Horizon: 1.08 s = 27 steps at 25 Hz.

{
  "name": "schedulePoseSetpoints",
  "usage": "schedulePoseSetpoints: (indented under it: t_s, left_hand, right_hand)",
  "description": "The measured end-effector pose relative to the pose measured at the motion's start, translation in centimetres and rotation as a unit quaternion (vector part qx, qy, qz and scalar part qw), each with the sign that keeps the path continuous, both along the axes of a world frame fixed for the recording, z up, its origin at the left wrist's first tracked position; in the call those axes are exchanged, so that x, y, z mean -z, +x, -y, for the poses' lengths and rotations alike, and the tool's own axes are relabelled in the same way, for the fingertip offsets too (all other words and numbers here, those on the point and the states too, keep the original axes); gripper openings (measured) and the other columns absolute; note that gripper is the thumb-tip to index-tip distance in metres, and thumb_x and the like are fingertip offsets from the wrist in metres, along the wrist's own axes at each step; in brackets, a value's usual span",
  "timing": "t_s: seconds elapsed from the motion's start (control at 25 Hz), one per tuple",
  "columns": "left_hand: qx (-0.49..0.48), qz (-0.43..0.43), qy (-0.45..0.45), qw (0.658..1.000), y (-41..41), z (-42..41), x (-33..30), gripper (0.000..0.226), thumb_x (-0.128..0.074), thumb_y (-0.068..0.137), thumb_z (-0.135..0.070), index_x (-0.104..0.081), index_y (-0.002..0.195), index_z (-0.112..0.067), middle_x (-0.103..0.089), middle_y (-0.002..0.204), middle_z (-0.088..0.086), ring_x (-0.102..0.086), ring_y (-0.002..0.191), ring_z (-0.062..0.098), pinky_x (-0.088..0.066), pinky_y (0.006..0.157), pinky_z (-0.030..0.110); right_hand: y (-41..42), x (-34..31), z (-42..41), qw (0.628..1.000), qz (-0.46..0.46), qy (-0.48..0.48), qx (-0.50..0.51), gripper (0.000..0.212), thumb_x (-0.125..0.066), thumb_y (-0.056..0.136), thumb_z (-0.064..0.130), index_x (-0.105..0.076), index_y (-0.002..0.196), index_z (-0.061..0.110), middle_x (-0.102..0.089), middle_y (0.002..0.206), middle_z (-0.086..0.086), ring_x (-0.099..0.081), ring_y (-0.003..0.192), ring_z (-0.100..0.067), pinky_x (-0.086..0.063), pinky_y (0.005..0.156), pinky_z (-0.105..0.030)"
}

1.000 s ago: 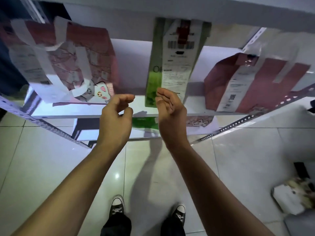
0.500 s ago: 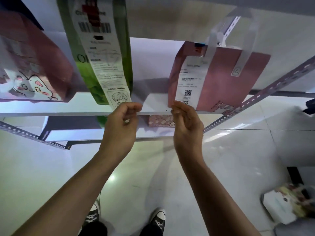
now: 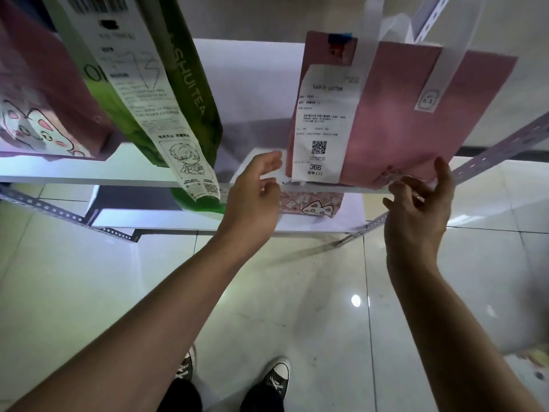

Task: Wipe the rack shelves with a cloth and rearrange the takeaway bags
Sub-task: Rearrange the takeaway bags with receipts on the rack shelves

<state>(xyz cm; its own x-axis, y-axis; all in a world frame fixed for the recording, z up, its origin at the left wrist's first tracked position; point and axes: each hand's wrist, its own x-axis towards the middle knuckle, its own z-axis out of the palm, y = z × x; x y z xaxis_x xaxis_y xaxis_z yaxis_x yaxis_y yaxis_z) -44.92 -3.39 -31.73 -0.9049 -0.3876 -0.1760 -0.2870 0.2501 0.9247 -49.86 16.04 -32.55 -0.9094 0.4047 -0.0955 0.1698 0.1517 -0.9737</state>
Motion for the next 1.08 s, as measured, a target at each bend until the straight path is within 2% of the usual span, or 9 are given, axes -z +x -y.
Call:
schedulePoseSetpoints:
  t_s: [0.12, 0.16, 0.28, 0.36, 0.56, 0.72, 0.84, 0.96, 1.08]
  left_hand:
    - [0.009, 0.021, 0.005, 1.000, -0.9, -0.8, -0.1, 0.051, -0.042, 0.101, -0.002, -0.046, 0.143, -0.030, -0.052, 0.144, -0.010, -0.055, 0.124, 0.013, -0.049, 0.089, 0.019]
    - [0.013, 0.021, 0.007, 1.000, -1.3, -0.9, -0.2, 0.050, -0.042, 0.102, -0.004, -0.045, 0.144, -0.030, -0.052, 0.146, -0.009, -0.054, 0.126, 0.014, -0.052, 0.092, 0.023]
    - [0.029, 0.006, 0.024, 0.999, -2.0, -1.3, -0.4, 0.046, -0.046, 0.103, -0.009, -0.047, 0.143, -0.030, -0.054, 0.145, -0.006, -0.055, 0.129, 0.023, -0.052, 0.103, 0.047]
    - [0.033, 0.002, 0.029, 0.999, -2.3, -1.3, -0.3, 0.046, -0.047, 0.102, -0.008, -0.047, 0.144, -0.028, -0.055, 0.144, -0.003, -0.057, 0.128, 0.028, -0.052, 0.103, 0.051]
    - [0.006, -0.005, 0.011, 1.000, -2.4, -0.4, 0.3, 0.054, -0.044, 0.095, 0.004, -0.048, 0.142, -0.023, -0.060, 0.132, -0.009, -0.061, 0.122, 0.018, -0.055, 0.099, 0.037]
    - [0.011, 0.004, 0.018, 1.000, -2.4, 1.6, 0.7, 0.062, -0.044, 0.095, 0.003, -0.040, 0.148, -0.029, -0.056, 0.143, -0.007, -0.061, 0.123, 0.018, -0.051, 0.105, 0.046]
    - [0.044, 0.013, 0.042, 0.998, -2.2, 2.5, 0.4, 0.065, -0.046, 0.097, 0.001, -0.034, 0.152, -0.032, -0.053, 0.149, -0.005, -0.054, 0.132, 0.021, -0.045, 0.110, 0.050]
    - [0.018, 0.020, 0.009, 1.000, -0.6, 3.7, 0.3, 0.055, -0.051, 0.096, -0.005, -0.045, 0.146, -0.026, -0.056, 0.144, -0.001, -0.054, 0.129, 0.020, -0.046, 0.109, 0.046]
    - [-0.082, 0.032, -0.029, 0.996, 2.4, 6.5, 0.4, 0.032, -0.053, 0.096, -0.006, -0.061, 0.124, -0.018, -0.066, 0.124, -0.001, -0.061, 0.113, 0.015, -0.052, 0.096, 0.030]
  right_hand:
    - [-0.6, 0.8, -1.2, 1.000, 0.020, -0.013, -0.002, 0.074, -0.055, 0.090, 0.020, -0.024, 0.154, 0.040, -0.064, 0.107, 0.010, -0.068, 0.091, -0.003, -0.060, 0.088, -0.036]
    - [-0.9, 1.1, -1.5, 0.999, 0.032, -0.016, -0.009, 0.075, -0.054, 0.090, 0.021, -0.021, 0.155, 0.038, -0.063, 0.108, 0.008, -0.069, 0.093, -0.007, -0.060, 0.086, -0.035]
    - [-1.6, 1.7, -2.1, 0.996, 0.074, -0.027, -0.036, 0.067, -0.051, 0.094, 0.020, -0.023, 0.154, 0.028, -0.064, 0.114, -0.002, -0.071, 0.094, -0.016, -0.062, 0.081, -0.037]
    - [-2.1, 1.9, -2.3, 0.995, 0.081, -0.030, -0.042, 0.057, -0.051, 0.094, 0.016, -0.033, 0.147, 0.027, -0.066, 0.114, -0.005, -0.072, 0.092, -0.020, -0.061, 0.074, -0.032]
    - [-2.7, 1.8, -2.2, 0.994, 0.089, -0.036, -0.052, 0.040, -0.054, 0.097, 0.023, -0.048, 0.136, 0.029, -0.066, 0.115, -0.006, -0.072, 0.090, -0.016, -0.061, 0.070, -0.028]
    - [-3.2, 1.5, -0.6, 0.989, 0.096, -0.027, -0.108, 0.038, -0.053, 0.101, 0.021, -0.046, 0.134, 0.037, -0.064, 0.112, 0.002, -0.071, 0.094, -0.015, -0.059, 0.069, -0.026]
    - [-3.4, 1.5, 0.3, 0.987, 0.106, -0.025, -0.117, 0.047, -0.052, 0.103, 0.022, -0.038, 0.145, 0.036, -0.060, 0.124, -0.003, -0.070, 0.099, -0.017, -0.059, 0.076, -0.032]
    - [-2.3, 1.6, 1.0, 0.991, 0.104, -0.027, -0.084, 0.058, -0.057, 0.101, 0.028, -0.030, 0.151, 0.036, -0.057, 0.125, 0.000, -0.069, 0.097, -0.011, -0.058, 0.077, -0.031]
    - [0.1, 1.3, 2.7, 0.995, 0.091, -0.021, -0.016, 0.044, -0.058, 0.097, 0.024, -0.041, 0.137, 0.031, -0.061, 0.112, 0.005, -0.067, 0.100, -0.011, -0.056, 0.085, -0.034]
